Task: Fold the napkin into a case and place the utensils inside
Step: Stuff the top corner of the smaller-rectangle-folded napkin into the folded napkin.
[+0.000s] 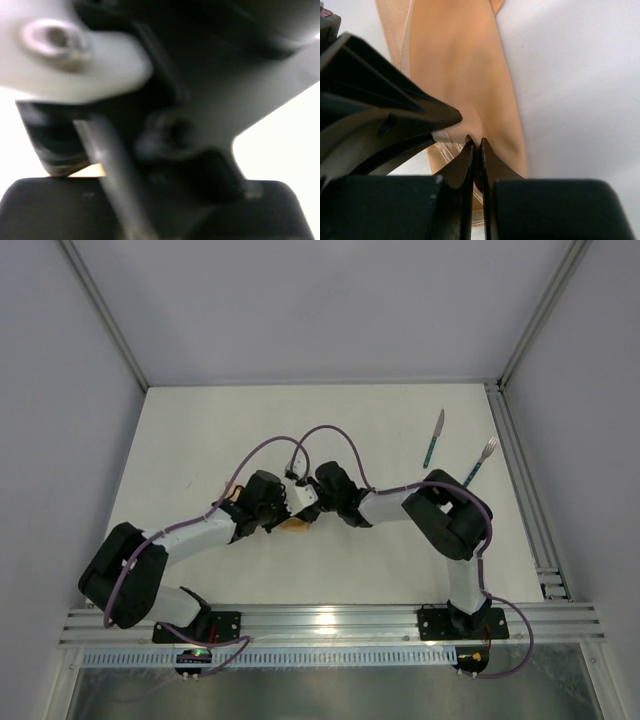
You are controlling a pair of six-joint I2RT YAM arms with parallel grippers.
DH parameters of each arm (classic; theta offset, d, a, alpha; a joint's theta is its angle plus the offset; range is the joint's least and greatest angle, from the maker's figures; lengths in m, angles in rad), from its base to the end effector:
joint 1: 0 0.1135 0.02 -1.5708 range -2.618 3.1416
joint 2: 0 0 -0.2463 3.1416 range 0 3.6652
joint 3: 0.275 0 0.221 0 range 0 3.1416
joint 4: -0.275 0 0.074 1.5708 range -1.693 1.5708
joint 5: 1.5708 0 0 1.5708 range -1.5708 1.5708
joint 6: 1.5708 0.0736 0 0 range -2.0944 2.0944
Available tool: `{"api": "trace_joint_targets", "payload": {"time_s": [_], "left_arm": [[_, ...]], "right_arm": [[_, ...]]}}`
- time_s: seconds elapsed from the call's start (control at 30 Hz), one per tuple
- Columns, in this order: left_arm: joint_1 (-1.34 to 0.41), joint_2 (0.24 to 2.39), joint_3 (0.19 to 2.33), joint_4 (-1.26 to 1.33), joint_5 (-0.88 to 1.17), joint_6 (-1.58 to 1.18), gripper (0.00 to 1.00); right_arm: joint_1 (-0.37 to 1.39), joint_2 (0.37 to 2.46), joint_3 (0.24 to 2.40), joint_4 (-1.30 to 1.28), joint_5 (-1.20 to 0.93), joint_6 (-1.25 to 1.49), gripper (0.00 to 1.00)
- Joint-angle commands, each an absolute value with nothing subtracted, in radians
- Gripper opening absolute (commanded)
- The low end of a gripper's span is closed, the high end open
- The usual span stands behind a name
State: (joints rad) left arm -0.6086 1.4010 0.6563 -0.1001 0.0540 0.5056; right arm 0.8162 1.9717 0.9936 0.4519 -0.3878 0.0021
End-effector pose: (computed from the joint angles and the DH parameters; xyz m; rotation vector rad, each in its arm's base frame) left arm 0.2220 -0.1595 0.1459 1.2989 2.0383 -0.1125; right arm 0.2589 0.3160 0.1260 -1.0838 1.8946 0.8874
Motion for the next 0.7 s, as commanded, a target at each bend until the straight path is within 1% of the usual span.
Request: {"api": "trace_joint_targets", "payload": {"time_s": [0.0,0.07,0.1,0.13,0.2,0.27,0.37,0.5,0.6,0.67], "left_arm": [[-0.603,1.413,0.653,-0.032,0.038,0.494,0.00],[-0.600,1.410,0.646,-0.028,0.041,0.489,0.00],[-0.601,1.407,0.643,-0.023,0.046,0.486,0.00],[-0.601,1.391,0.640,-0.018,0.049,0.483,0.00],[-0.601,1.370,0.640,-0.020,0.078,0.465,0.00],[-0.600,1.330,0.640,-0.032,0.097,0.453,0.00],[-0.597,1.278,0.638,-0.044,0.115,0.431,0.00],[-0.594,1.264,0.637,-0.046,0.110,0.430,0.00],[-0.592,1.267,0.629,-0.031,0.117,0.419,0.00],[-0.592,1.264,0.627,-0.026,0.129,0.410,0.00]], "right_arm": [[0.815,1.944,1.011,0.508,-0.420,-0.002,0.04],[0.813,1.939,1.006,0.525,-0.445,-0.002,0.06],[0.813,1.936,0.993,0.535,-0.454,-0.003,0.11],[0.813,1.936,0.985,0.570,-0.463,-0.005,0.26],[0.811,1.942,0.979,0.586,-0.488,-0.011,0.34],[0.813,1.953,0.986,0.578,-0.489,-0.014,0.40],[0.813,1.971,0.994,0.574,-0.494,-0.018,0.44],[0.816,1.988,0.996,0.603,-0.520,-0.002,0.45],[0.821,1.999,0.996,0.620,-0.499,0.009,0.45],[0.822,2.000,0.991,0.629,-0.460,0.038,0.40]]}}
